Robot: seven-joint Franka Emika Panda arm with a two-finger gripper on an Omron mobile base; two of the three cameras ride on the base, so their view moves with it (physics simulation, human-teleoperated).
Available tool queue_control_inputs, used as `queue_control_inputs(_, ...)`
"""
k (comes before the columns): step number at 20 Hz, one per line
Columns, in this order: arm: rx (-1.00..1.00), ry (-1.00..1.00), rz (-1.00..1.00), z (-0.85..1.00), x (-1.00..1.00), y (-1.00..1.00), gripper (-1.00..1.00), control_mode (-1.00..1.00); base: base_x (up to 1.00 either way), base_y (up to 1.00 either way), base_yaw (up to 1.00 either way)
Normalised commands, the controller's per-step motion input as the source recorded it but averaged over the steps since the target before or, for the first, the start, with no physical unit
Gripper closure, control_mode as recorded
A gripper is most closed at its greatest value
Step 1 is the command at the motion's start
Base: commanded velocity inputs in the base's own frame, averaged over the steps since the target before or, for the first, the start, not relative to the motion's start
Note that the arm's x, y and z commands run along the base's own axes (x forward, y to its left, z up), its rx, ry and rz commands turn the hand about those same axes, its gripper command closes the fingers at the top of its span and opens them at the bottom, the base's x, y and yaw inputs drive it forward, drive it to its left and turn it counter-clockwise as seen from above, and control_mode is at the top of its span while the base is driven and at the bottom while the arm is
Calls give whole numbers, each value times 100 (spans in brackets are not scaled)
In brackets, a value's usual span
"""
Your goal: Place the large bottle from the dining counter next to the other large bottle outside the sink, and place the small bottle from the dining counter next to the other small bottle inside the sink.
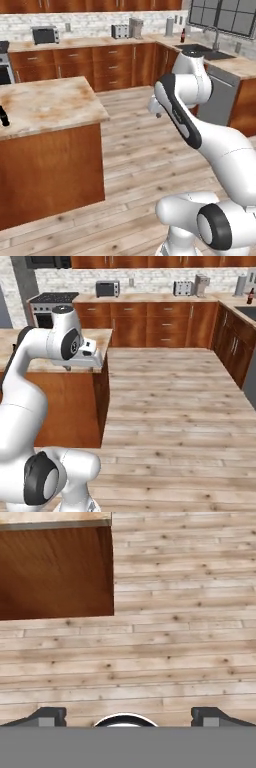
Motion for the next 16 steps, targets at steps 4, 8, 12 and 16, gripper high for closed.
queue_control_inputs(4,0,0,0,0,0,0,-100,100,-20,100,-20)
queue_control_inputs(8,0,0,0,0,0,0,-100,100,-1,100,-15)
queue_control_inputs(12,0,0,0,0,0,0,-100,100,10,93,0)
queue_control_inputs(16,0,0,0,0,0,0,-100,100,38,26,21)
